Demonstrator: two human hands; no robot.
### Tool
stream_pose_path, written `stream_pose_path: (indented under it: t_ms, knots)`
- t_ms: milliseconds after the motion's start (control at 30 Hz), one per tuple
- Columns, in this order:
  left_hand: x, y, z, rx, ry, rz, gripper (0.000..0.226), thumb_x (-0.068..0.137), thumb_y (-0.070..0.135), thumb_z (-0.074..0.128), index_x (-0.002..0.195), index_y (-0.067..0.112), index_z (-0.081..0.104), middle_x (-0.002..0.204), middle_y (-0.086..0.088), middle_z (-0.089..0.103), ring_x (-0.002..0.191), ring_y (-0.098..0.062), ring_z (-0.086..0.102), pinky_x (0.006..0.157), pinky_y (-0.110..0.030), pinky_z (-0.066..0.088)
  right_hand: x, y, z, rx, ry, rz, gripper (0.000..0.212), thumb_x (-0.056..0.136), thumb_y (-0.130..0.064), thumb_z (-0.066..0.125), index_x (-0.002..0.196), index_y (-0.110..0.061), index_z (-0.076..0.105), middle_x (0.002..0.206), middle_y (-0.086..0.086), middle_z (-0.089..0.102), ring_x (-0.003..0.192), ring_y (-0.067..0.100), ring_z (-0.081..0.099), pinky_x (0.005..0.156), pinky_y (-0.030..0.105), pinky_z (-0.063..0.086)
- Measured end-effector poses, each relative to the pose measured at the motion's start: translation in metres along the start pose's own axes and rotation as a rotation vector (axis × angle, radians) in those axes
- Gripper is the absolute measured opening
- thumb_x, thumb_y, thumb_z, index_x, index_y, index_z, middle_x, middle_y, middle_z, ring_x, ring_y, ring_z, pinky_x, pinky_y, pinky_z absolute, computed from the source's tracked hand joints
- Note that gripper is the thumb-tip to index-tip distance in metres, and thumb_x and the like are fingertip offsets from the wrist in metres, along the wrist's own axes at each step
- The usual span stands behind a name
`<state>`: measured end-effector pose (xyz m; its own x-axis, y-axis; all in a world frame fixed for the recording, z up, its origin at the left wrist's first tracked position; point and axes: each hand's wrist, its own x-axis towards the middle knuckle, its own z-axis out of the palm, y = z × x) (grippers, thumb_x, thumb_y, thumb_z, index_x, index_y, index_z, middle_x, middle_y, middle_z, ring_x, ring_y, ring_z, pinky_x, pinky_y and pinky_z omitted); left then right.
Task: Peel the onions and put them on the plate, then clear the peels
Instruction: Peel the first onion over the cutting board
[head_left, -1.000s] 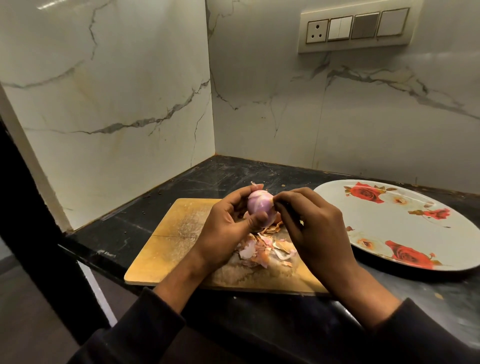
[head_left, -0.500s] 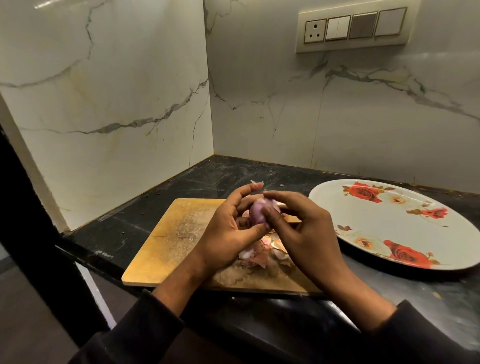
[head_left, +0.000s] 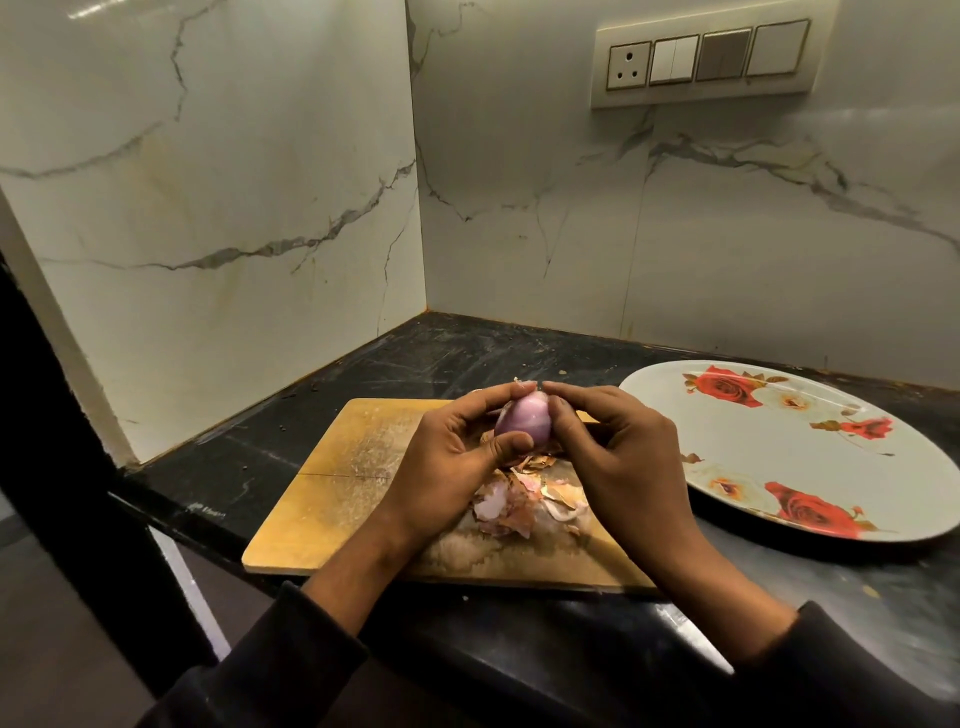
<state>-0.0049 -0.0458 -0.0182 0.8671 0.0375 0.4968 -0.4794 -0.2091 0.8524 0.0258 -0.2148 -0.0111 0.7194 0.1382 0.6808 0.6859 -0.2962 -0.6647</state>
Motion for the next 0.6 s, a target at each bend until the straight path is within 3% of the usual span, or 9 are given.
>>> stream_pose_path:
  t_ms: [100,200,300,500,600]
  knots:
    - [-0.001,0.000,0.000,0.006,-0.021,-0.018,0.048,0.081,0.021,0.073,0.128,0.022,0.064,0.128,0.002,0.067,0.122,-0.015,0.063,0.097,-0.043,0.056,0.001,0.001,0.000,-0.093,-0.015,-0.048,0.024,0.094,-0.012,0.067,0.118,-0.012,0.074,0.097,-0.007,0.067,0.086,-0.002,0.063,0.076,0.004,0.050]
    - [-0.001,0.002,0.001,0.012,-0.034,-0.014,0.047,0.080,0.020,0.073,0.126,0.025,0.064,0.126,0.002,0.068,0.121,-0.012,0.063,0.098,-0.036,0.056,0.002,0.001,0.000,-0.151,-0.021,-0.085,0.023,0.093,-0.008,0.069,0.115,-0.009,0.074,0.100,0.000,0.071,0.083,0.001,0.062,0.080,0.005,0.051]
    - [-0.001,0.004,0.001,-0.009,-0.050,-0.010,0.045,0.081,0.021,0.072,0.125,0.026,0.064,0.126,0.001,0.068,0.120,-0.012,0.063,0.097,-0.029,0.055,0.004,0.002,-0.002,-0.164,-0.024,-0.095,0.022,0.091,-0.007,0.070,0.112,-0.010,0.075,0.096,-0.004,0.070,0.081,0.000,0.062,0.077,0.006,0.051]
    - [-0.001,0.006,0.003,-0.031,-0.104,-0.028,0.044,0.086,0.015,0.069,0.129,0.020,0.061,0.128,0.000,0.065,0.121,-0.009,0.062,0.094,-0.022,0.053,0.004,0.005,-0.004,-0.113,0.014,-0.019,0.014,0.092,-0.013,0.071,0.105,-0.014,0.076,0.087,-0.012,0.066,0.081,0.001,0.065,0.074,0.011,0.054]
    - [-0.001,0.008,0.004,-0.050,-0.134,-0.036,0.044,0.085,0.017,0.067,0.129,0.021,0.060,0.129,0.002,0.064,0.122,-0.008,0.061,0.095,-0.025,0.054,0.007,0.011,-0.005,-0.039,0.035,0.079,0.011,0.095,-0.015,0.068,0.104,-0.018,0.075,0.086,-0.013,0.069,0.083,0.004,0.068,0.073,0.021,0.059]
